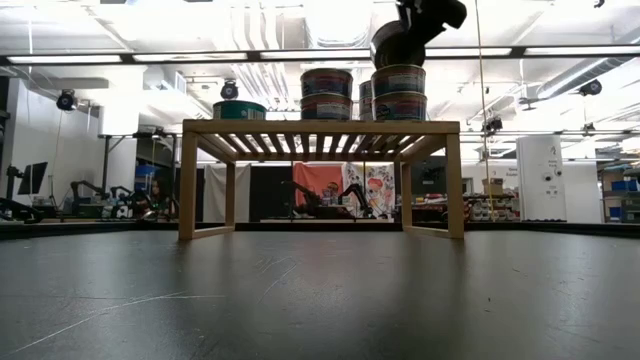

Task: Stack canned seafood by type on shelf
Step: Stack the blue pink tuna can on top of the blue pink tuna can on the shelf

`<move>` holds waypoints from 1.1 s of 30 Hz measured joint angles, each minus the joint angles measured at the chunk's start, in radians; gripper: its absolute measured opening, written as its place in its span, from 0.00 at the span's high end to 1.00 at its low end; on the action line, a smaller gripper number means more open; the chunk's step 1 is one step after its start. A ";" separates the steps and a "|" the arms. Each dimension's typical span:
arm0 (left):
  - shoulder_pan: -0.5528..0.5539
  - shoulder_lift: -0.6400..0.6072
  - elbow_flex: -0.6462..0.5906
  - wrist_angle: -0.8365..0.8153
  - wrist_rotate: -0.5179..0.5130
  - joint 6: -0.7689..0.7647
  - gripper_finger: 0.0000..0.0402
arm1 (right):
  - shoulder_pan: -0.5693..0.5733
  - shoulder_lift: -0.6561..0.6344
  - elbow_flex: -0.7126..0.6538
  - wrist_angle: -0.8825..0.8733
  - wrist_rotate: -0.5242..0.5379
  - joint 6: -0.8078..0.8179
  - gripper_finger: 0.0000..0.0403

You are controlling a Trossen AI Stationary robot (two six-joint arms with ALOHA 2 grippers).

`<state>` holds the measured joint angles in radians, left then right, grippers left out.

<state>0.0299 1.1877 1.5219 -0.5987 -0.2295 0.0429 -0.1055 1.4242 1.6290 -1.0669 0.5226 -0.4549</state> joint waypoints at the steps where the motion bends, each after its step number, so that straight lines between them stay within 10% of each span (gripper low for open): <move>1: 0.000 0.000 0.000 0.000 0.000 0.000 0.58 | 0.000 0.000 -0.001 -0.001 -0.002 0.006 0.45; 33: 0.000 0.000 0.000 -0.001 0.000 0.000 0.58 | 0.000 -0.010 -0.001 -0.009 -0.034 0.135 0.18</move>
<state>0.0299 1.1877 1.5219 -0.5995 -0.2295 0.0429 -0.1051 1.4141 1.6276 -1.0757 0.4889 -0.3195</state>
